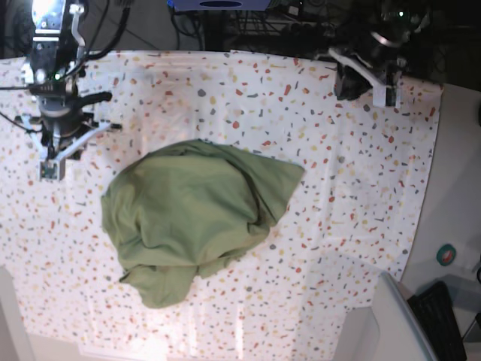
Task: Layout the t-shirt on the table in an organized manner, then fold the t-shirt properly
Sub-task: 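Move both grippers down toward the crumpled green t-shirt, then grasp the shirt edges with both grippers and spread them apart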
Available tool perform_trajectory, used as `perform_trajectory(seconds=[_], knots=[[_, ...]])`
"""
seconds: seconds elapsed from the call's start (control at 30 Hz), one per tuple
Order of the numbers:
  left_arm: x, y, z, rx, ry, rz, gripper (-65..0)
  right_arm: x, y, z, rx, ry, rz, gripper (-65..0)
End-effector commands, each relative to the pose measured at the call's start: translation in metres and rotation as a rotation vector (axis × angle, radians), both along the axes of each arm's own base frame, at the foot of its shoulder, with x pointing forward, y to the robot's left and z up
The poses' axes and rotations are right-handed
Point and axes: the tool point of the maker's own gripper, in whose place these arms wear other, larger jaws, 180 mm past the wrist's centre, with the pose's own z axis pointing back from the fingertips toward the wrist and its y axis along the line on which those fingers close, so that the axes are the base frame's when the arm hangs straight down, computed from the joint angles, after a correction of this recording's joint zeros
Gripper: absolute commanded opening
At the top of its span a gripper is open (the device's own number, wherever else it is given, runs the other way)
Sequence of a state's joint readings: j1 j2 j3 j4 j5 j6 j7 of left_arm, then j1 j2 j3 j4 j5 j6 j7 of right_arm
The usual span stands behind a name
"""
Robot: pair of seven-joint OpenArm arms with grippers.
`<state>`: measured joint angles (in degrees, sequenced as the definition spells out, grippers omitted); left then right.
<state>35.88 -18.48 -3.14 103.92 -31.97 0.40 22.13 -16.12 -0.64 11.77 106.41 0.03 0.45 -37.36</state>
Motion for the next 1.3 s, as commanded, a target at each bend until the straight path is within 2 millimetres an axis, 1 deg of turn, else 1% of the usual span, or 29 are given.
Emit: perform_trajectory(seconds=[0.0,0.03,0.07,0.1,0.17,0.2,0.23,0.27,0.33,0.4,0.43,0.47,0.5,0.53,0.57,0.6,0.67,0.7,0.77,0.8,0.83,0.9,0.97,1.0,1.1,1.17,1.2,1.23,1.27], knots=[[0.014,-0.002,0.006,-0.022,-0.028,0.010,-35.5,0.024,-0.003,0.016,-0.003,-0.058,-0.007,-37.8],[0.027,-0.004,0.007,-0.042,-0.040,0.022,-31.9,0.039,-0.003,0.018,0.006,-0.068,-0.008,-31.4],[0.040,-0.006,0.008,-0.054,-0.058,0.034,-30.9,0.056,-0.001,0.018,0.015,-0.076,0.001,-27.3],[0.053,-0.007,0.009,-0.065,-0.078,0.045,-30.9,0.071,0.001,0.018,0.023,-0.078,0.019,-25.5],[0.076,-0.013,0.009,-0.098,-0.108,0.078,-30.9,0.108,0.013,0.015,0.049,-0.070,0.100,-24.6],[0.088,-0.017,0.009,-0.117,-0.122,0.092,-30.9,0.122,0.017,0.010,0.063,-0.054,0.130,-24.6],[0.098,-0.023,0.008,-0.137,-0.130,0.100,-31.8,0.135,0.017,0.007,0.080,-0.039,0.143,-24.6],[0.108,-0.033,0.004,-0.156,-0.127,0.096,-33.2,0.153,0.015,0.006,0.109,-0.035,0.146,-24.6],[0.123,-0.054,-0.003,-0.161,-0.118,0.048,-37.7,0.180,0.013,0.001,0.172,-0.035,0.122,-24.6],[0.131,-0.086,-0.014,-0.149,-0.094,-0.038,-44.6,0.206,0.017,-0.004,0.224,-0.045,0.112,-24.6],[0.133,-0.098,-0.019,-0.137,-0.084,-0.072,-48.5,0.216,0.016,-0.005,0.233,-0.052,0.111,-24.6],[0.133,-0.113,-0.026,-0.124,-0.067,-0.111,-54.3,0.225,0.013,-0.009,0.244,-0.059,0.106,-24.6],[0.133,-0.123,-0.033,-0.113,-0.052,-0.137,-59.2,0.232,0.013,-0.013,0.257,-0.064,0.103,-24.6],[0.131,-0.129,-0.043,-0.097,-0.027,-0.149,-65.0,0.238,0.013,-0.015,0.271,-0.070,0.099,-24.6],[0.128,-0.130,-0.054,-0.078,0.003,-0.153,-65.0,0.243,0.013,-0.017,0.284,-0.083,0.094,-24.6],[0.123,-0.129,-0.068,-0.050,0.037,-0.159,-65.0,0.246,0.011,-0.019,0.291,-0.092,0.087,-24.6],[0.111,-0.119,-0.087,0.007,0.088,-0.172,-65.0,0.246,0.004,-0.021,0.291,-0.101,0.074,-24.6],[0.106,-0.114,-0.093,0.027,0.103,-0.175,-65.0,0.245,0.004,-0.022,0.289,-0.098,0.075,-24.6],[0.100,-0.086,-0.101,0.065,0.129,-0.132,-65.0,0.237,0.002,-0.030,0.282,-0.086,0.073,-24.9],[0.096,-0.068,-0.104,0.071,0.140,-0.089,-65.0,0.233,-0.001,-0.033,0.274,-0.088,0.071,-26.6],[0.095,-0.050,-0.104,0.084,0.144,-0.049,-65.0,0.228,-0.004,-0.036,0.263,-0.090,0.068,-29.1],[0.094,-0.015,-0.103,0.098,0.146,0.038,-65.0,0.213,-0.011,-0.042,0.238,-0.080,0.070,-36.5],[0.100,0.015,-0.094,0.122,0.122,0.097,-65.0,0.201,-0.014,-0.042,0.202,-0.068,0.083,-41.4],[0.105,0.027,-0.085,0.134,0.097,0.118,-65.0,0.196,-0.014,-0.037,0.172,-0.069,0.104,-42.3],[0.124,0.046,-0.053,0.160,0.006,0.142,-65.0,0.180,0.001,-0.026,0.100,-0.087,0.180,-42.2],[0.134,0.048,-0.033,0.162,-0.031,0.143,-65.0,0.173,0.005,-0.009,0.062,-0.137,0.203,-42.2],[0.135,0.044,-0.026,0.159,-0.032,0.132,-65.0,0.171,0.008,-0.005,0.059,-0.150,0.207,-42.2],[0.136,0.036,-0.021,0.150,-0.035,0.116,-65.0,0.171,0.013,-0.003,0.068,-0.151,0.207,-42.0],[0.139,0.019,-0.016,0.128,-0.044,0.089,-65.0,0.169,0.017,-0.006,0.085,-0.138,0.200,-41.1]])
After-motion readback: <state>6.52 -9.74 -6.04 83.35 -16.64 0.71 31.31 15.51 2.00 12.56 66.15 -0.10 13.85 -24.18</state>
